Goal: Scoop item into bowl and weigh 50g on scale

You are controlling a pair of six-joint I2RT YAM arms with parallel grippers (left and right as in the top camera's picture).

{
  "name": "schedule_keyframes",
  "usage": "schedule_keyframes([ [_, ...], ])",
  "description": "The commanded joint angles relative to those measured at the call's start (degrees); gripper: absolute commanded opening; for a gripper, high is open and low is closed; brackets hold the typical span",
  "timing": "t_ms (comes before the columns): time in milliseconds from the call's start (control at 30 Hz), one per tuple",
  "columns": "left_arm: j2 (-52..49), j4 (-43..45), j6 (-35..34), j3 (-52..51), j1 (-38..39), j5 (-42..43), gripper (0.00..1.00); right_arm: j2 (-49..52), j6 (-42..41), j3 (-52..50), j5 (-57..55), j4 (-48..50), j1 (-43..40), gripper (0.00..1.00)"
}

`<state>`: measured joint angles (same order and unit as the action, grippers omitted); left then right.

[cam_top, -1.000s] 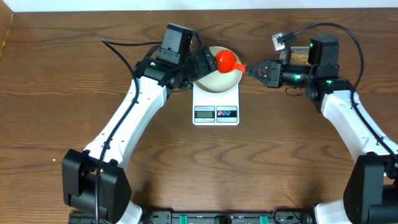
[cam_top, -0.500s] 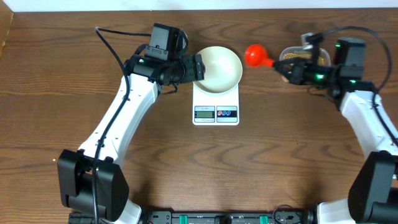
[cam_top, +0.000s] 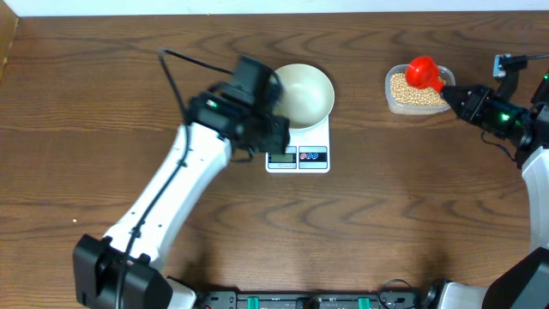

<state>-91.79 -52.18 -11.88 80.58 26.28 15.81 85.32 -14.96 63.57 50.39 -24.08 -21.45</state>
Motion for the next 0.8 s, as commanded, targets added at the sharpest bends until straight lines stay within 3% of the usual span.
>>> schedule_keyframes([
  [0,-0.7,1.6,-4.3,-4.5,3.8,-4.2,0.47,-0.7,1.6,0.9,-5.1,-1.4,-0.4,0.01],
  [167,-0.7,9.7,-7.9,-12.1,7.4,-5.9,0.46,-0.7,2.2,0.9,-7.0,-1.5,-0.3,0.01],
  [567,-1.9,31.5,-8.3,-23.3,8.4,-12.5,0.22,-0.7,2.9,0.9,-10.2,-2.6,-0.3,0.01],
  [767,-3.0,34.5,-1.3,-23.3,8.4,-12.5,0.07,-0.7,3.5,0.9,-10.3,-2.6,-0.3,0.01],
])
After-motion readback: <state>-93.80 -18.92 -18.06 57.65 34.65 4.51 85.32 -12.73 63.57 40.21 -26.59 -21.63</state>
